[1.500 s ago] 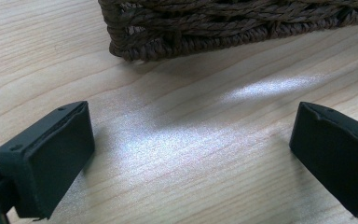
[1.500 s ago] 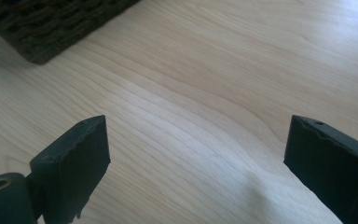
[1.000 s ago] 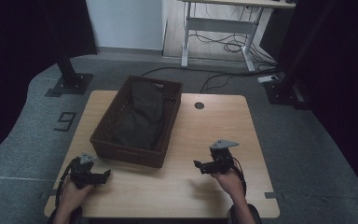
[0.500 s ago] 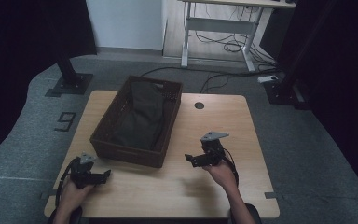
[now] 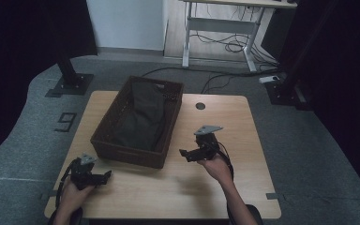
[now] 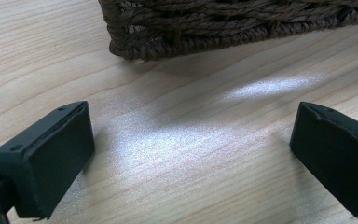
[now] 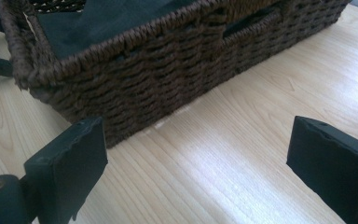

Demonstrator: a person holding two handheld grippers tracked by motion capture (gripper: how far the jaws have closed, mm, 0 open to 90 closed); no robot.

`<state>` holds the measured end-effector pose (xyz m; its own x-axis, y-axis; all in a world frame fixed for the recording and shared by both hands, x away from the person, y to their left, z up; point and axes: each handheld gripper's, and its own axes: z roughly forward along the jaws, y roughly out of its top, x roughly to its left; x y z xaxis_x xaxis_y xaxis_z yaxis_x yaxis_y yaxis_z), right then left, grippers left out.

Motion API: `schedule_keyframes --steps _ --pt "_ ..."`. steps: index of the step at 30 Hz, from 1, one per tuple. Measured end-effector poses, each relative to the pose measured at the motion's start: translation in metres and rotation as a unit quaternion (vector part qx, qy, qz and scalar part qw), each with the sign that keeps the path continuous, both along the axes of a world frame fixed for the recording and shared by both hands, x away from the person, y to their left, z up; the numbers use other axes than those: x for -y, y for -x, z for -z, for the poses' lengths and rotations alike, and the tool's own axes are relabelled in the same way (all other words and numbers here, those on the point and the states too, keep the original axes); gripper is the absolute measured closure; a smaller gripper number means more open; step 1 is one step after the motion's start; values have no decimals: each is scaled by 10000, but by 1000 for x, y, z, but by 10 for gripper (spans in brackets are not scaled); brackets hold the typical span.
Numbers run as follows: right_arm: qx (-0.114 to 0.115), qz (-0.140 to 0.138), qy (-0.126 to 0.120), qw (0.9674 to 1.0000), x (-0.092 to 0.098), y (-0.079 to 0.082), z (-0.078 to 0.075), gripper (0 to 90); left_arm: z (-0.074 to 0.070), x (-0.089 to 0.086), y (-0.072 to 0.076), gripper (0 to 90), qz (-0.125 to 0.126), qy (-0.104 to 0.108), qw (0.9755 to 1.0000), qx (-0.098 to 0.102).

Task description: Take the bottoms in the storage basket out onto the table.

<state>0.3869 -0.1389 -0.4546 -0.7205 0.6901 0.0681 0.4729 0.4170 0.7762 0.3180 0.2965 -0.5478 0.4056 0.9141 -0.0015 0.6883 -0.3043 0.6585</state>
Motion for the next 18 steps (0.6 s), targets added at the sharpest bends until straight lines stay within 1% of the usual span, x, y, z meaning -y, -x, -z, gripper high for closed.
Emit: schedule_keyframes --steps 6,18 --pt "29 -64 9 10000 -10 -5 -7 47 0 0 0 0 8 -5 10000 -6" --pt "139 -178 77 9997 -24 -9 -17 47 0 0 0 0 6 -3 10000 -6"
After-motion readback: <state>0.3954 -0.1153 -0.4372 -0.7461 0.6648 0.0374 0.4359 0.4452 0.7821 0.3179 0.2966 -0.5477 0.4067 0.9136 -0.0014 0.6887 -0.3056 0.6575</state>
